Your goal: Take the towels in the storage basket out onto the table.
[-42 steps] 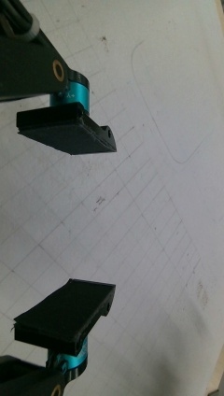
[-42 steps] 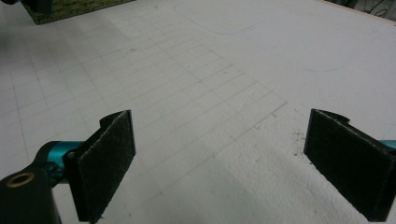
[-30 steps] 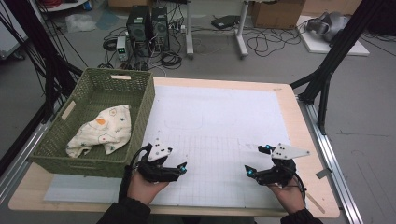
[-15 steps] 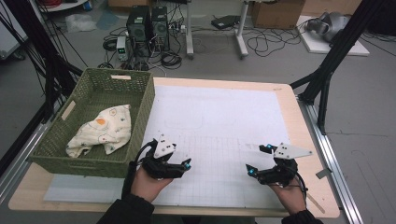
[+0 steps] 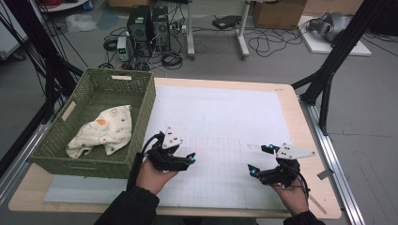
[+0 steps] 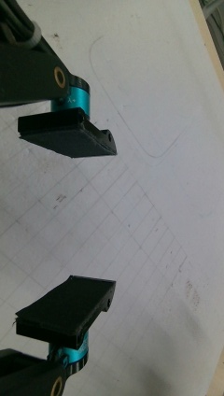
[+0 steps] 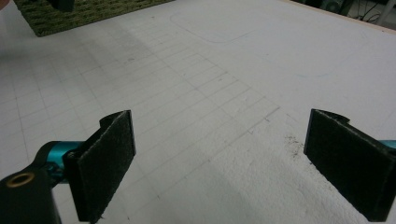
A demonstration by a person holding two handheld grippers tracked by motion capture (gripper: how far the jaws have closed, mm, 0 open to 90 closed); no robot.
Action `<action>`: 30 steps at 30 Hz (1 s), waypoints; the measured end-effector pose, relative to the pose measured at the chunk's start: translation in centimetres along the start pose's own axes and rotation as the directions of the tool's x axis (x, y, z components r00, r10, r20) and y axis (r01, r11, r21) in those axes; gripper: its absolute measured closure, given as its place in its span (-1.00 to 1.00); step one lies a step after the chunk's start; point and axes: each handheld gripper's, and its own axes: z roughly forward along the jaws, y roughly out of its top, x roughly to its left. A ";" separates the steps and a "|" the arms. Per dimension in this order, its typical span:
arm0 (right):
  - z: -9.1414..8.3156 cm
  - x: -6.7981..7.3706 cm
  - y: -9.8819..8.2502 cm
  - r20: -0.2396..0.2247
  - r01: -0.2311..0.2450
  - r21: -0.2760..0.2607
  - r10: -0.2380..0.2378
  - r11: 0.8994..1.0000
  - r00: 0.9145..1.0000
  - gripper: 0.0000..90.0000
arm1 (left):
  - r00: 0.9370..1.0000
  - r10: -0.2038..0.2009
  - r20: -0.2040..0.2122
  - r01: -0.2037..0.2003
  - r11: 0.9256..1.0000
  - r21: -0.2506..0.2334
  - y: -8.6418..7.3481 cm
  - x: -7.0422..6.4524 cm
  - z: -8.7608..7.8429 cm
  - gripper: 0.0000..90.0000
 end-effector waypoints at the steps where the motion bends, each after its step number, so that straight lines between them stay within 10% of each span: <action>1: 0.0 0.0 0.0 -0.001 0.000 0.001 0.000 1.000 1.000 -0.82 | 1.000 -0.001 0.000 0.001 1.000 0.004 0.1 0.1 0.2 -0.33; 23: 0.0 -0.2 0.0 -0.006 -0.002 -0.003 0.002 1.000 1.000 -0.82 | 0.997 -0.075 0.035 0.073 0.996 0.043 1.6 1.9 1.7 -0.31; 27: 0.0 -0.2 0.0 -0.008 -0.003 -0.003 0.002 1.000 1.000 -0.82 | 0.986 -0.146 0.076 0.143 0.989 0.047 1.9 2.8 1.9 -0.30; 30: 0.1 -0.2 0.1 -0.009 -0.003 -0.002 0.003 1.000 1.000 -0.82 | 0.966 -0.233 0.115 0.224 0.971 0.088 1.9 3.9 2.5 -0.31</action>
